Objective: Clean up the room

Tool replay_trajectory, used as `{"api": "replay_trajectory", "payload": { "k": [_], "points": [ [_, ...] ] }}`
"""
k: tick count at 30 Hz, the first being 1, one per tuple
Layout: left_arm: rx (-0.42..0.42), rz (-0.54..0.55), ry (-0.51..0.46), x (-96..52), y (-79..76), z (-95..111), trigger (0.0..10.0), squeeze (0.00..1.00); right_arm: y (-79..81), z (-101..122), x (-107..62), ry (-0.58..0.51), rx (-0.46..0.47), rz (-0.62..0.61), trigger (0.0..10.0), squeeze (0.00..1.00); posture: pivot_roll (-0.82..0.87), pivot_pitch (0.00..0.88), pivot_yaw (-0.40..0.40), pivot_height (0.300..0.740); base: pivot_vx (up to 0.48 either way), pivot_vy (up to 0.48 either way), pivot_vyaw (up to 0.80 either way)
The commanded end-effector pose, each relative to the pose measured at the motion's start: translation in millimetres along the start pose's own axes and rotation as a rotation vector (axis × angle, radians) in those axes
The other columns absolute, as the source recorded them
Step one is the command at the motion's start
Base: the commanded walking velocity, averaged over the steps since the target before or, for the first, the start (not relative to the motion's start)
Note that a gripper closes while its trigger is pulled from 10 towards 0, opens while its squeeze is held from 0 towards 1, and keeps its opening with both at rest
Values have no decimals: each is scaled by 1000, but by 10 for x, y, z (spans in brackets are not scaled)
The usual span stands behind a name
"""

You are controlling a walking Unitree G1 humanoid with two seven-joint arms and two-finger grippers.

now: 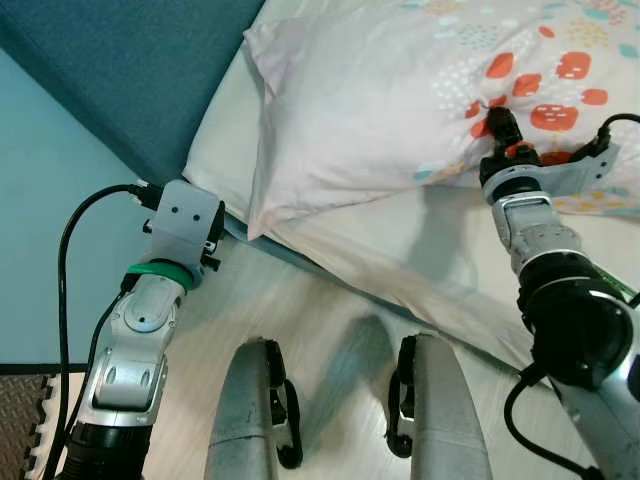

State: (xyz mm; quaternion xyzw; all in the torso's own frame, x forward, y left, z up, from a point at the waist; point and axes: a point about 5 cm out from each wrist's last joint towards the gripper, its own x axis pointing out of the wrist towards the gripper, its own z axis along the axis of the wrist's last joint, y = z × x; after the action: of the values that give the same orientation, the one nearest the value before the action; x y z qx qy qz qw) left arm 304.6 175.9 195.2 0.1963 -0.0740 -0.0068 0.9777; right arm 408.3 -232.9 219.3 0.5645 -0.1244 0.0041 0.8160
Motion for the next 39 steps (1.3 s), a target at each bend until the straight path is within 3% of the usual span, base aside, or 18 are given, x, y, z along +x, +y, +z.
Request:
{"api": "replay_trajectory", "payload": {
  "k": [1, 6, 8, 11, 12, 13, 14, 15, 16, 19, 23, 24, 28, 29, 30, 34, 37, 39],
  "points": [
    [0, 14, 53, -31, 31, -123, 10000, 0, 14, 72, 14, -29, -9, -15, 0, 0, 132, 348, 162, 620, 0, 0, 0],
    [-2, 13, 51, -22, 16, -117, 10000, 0, 19, 101, 18, -38, -21, -22, 0, 0, 129, 346, 163, 620, 0, 0, 0],
    [-7, 12, 48, 2, 7, -110, 10000, 0, 11, 149, 16, -49, -80, -32, 0, 0, 120, 342, 163, 620, 0, 0, 0],
    [-9, 13, 45, 16, -2, -106, 10000, 0, 25, 180, 18, -40, -182, -21, 0, 0, 116, 337, 161, 620, 0, 0, 0],
    [-11, 14, 42, 21, -3, -100, 10000, 0, 54, 197, 25, -30, -268, 0, 0, 0, 115, 335, 161, 620, 0, 0, 0],
    [-11, 14, 42, 21, -3, -100, 10000, 0, 54, 197, 25, -30, -268, 0, 0, 0, 115, 335, 161, 620, 0, 0, 0],
    [-13, 16, 39, 30, -7, -95, 10000, 0, 84, 217, 32, -22, -351, 19, 0, 0, 111, 329, 156, 620, 0, 0, 0],
    [-13, 16, 39, 30, -7, -95, 10000, 0, 84, 217, 32, -22, -351, 19, 0, 0, 111, 329, 156, 620, 0, 0, 0],
    [-14, 18, 36, 38, -5, -89, 10000, 0, 122, 250, 41, -17, -457, 39, 0, 0, 109, 328, 155, 620, 0, 0, 0],
    [-27, 33, 27, 79, 10, -87, 10000, 0, 441, 426, 98, -36, -877, 205, 0, 0, 71, 313, 144, 620, 0, 0, 0],
    [-35, 35, 21, 98, 6, -87, 10000, 0, 572, 475, 111, -55, -931, 278, 0, 0, 68, 311, 143, 620, 0, 0, 0],
    [-54, 38, 6, 136, -7, -65, 10000, 0, 766, 533, 119, -85, -971, 393, 0, 0, 47, 294, 135, 620, 0, 0, 0],
    [-62, 39, -2, 155, -15, -51, 10000, 0, 854, 554, 118, -100, -993, 444, 0, 0, 41, 287, 132, 620, 0, 0, 0],
    [-74, 42, -16, 197, -27, -24, 10000, 0, 1102, 594, 101, -146, -1078, 576, 0, 0, 21, 269, 127, 620, 0, 0, 0],
    [-74, 42, -16, 197, -27, -24, 10000, 0, 1102, 594, 101, -146, -1078, 576, 0, 0, 21, 269, 127, 620, 0, 0, 0],
    [-80, 47, -22, 235, -34, -17, 10000, 0, 1401, 655, 64, -208, -1195, 709, 0, 0, 12, 263, 126, 620, 0, 0, 0],
    [-88, 53, -31, 264, -31, -14, 10000, 0, 1734, 745, -1, -299, -1360, 824, 0, 0, -2, 256, 122, 620, 0, 0, 0],
    [-90, 54, -32, 268, -32, -15, 10000, 0, 1815, 781, -21, -330, -1400, 842, 0, 0, -9, 252, 119, 620, 0, 0, 0]
  ]
}}
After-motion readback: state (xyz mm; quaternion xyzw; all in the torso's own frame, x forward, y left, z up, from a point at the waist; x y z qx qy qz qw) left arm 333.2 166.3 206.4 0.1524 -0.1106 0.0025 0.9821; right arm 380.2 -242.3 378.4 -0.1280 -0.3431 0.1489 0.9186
